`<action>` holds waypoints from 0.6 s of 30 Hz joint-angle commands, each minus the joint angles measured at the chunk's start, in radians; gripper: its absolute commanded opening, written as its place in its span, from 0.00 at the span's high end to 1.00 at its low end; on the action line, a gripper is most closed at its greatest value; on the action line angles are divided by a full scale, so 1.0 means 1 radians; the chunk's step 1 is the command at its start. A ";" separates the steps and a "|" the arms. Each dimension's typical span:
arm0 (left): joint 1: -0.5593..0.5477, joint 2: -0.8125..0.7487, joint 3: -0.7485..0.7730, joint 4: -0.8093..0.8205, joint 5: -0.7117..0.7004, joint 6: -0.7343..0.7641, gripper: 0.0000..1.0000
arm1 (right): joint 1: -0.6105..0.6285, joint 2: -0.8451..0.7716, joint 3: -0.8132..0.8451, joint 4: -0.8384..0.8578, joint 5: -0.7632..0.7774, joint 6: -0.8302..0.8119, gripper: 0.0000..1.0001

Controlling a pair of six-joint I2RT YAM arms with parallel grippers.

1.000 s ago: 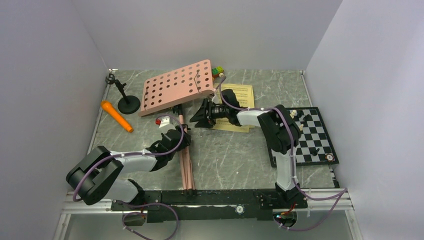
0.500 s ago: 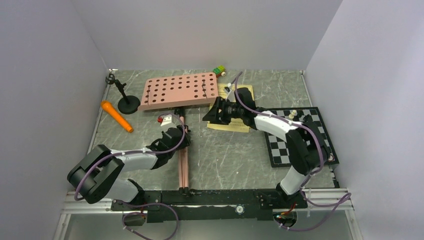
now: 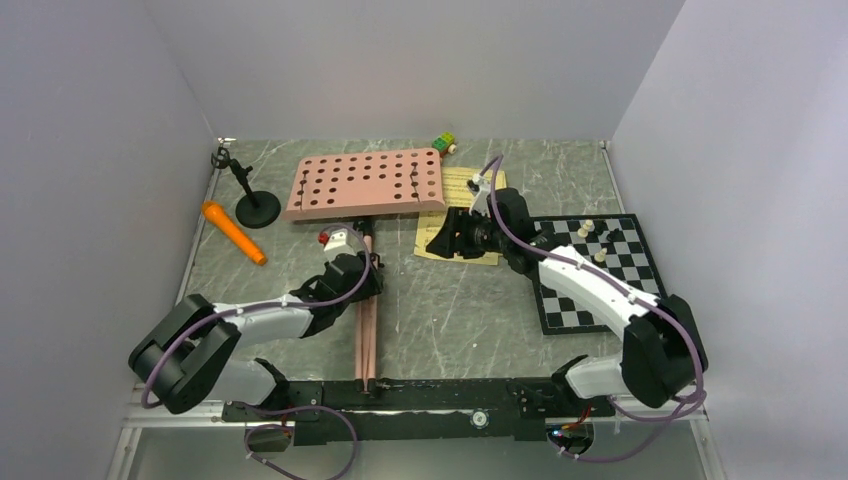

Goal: Pack up the instrument practice props

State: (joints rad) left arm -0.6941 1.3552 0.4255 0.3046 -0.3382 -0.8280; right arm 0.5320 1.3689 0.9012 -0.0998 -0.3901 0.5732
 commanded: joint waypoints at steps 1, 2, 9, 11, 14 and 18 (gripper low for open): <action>-0.012 -0.125 0.045 0.024 0.043 0.009 0.36 | 0.011 -0.076 -0.039 -0.040 0.107 -0.095 0.35; -0.012 -0.147 0.047 0.000 0.034 0.011 0.31 | 0.011 -0.089 -0.047 -0.042 0.119 -0.102 0.34; -0.013 -0.298 0.076 -0.186 0.006 0.041 0.01 | 0.013 -0.139 -0.081 -0.046 0.142 -0.117 0.33; -0.015 -0.341 0.089 -0.263 0.003 0.060 0.01 | 0.020 -0.168 -0.101 -0.036 0.161 -0.124 0.33; -0.018 -0.420 0.102 -0.403 -0.015 0.078 0.01 | 0.051 -0.235 -0.149 -0.008 0.242 -0.148 0.33; -0.018 -0.511 0.077 -0.494 0.007 0.112 0.01 | 0.081 -0.329 -0.234 0.048 0.383 -0.155 0.33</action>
State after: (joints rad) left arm -0.7082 0.9211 0.4961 -0.0429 -0.3344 -0.7670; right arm 0.5884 1.1294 0.7254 -0.1284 -0.1585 0.4507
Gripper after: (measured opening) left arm 0.993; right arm 0.667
